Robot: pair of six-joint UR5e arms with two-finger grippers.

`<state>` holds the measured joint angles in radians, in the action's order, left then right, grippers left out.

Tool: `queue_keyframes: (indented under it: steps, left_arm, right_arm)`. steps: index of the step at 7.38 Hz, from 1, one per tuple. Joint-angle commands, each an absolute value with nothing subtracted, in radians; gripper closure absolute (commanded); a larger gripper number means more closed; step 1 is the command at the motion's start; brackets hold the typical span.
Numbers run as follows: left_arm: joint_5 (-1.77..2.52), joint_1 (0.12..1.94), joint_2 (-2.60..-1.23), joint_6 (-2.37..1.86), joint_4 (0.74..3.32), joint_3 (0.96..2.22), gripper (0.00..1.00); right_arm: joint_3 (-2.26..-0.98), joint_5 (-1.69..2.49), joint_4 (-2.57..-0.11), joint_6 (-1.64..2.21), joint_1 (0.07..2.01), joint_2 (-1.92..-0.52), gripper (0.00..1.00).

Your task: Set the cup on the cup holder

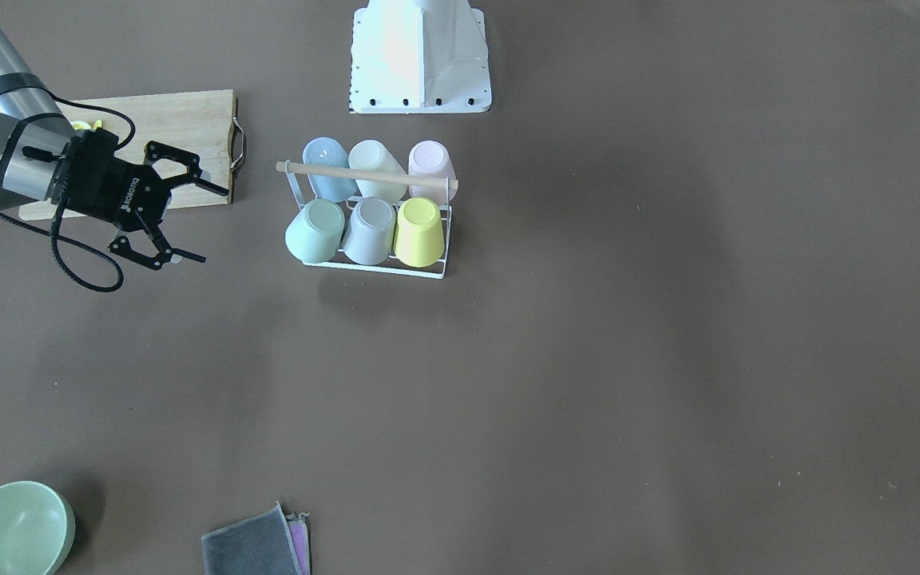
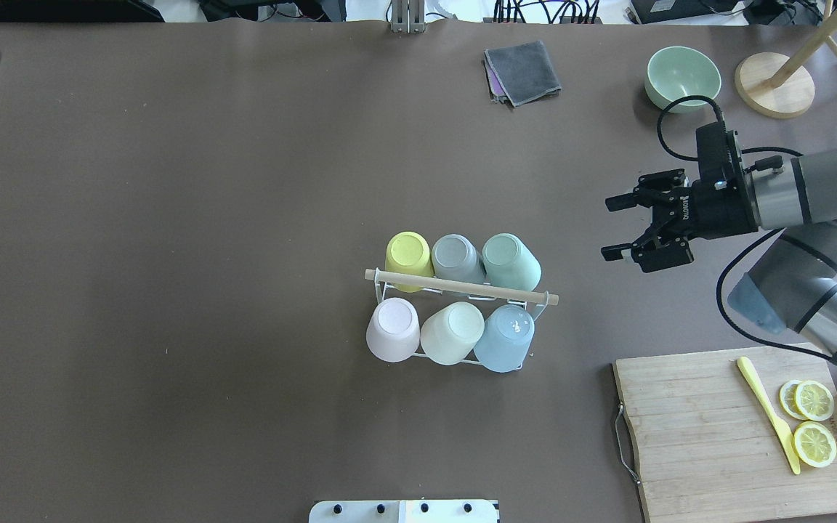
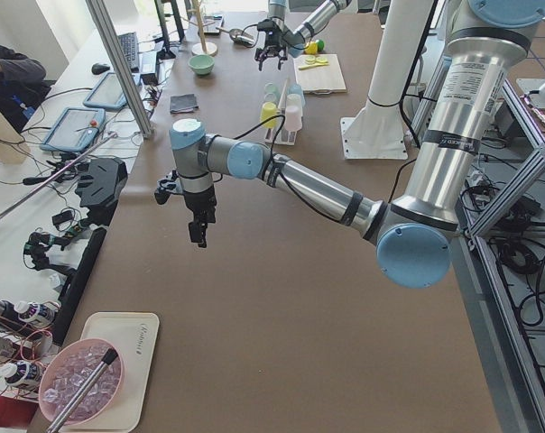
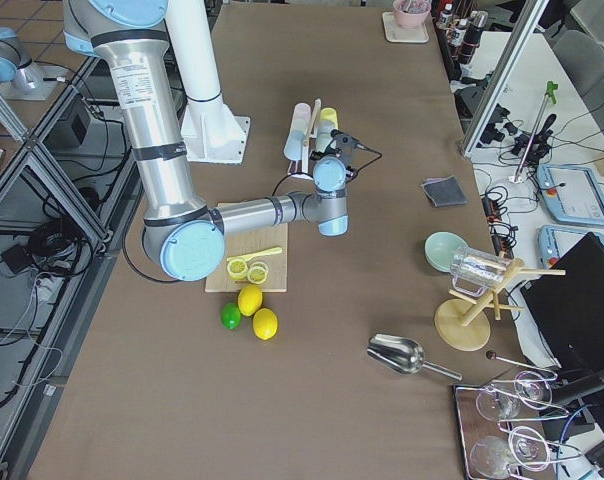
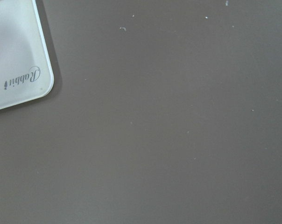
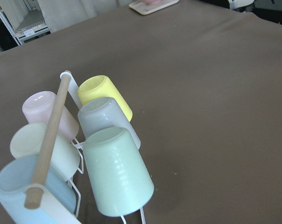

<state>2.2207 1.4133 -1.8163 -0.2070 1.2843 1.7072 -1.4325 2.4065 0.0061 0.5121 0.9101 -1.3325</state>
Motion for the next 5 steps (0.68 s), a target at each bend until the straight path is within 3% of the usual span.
queue_keyframes:
  steps: [1, 5]
  left_arm:
    - [2.299, 1.486, -1.72, -0.148, 1.351, 1.671, 0.01]
    - [2.388, 1.602, -1.617, 0.068, 1.398, 1.602, 0.01]
  right_arm:
    - [-1.352, 2.593, -0.142, 0.511, 1.059, -1.336, 0.0]
    - [-1.353, 2.614, -0.615, 0.492, 1.186, -1.396, 0.0]
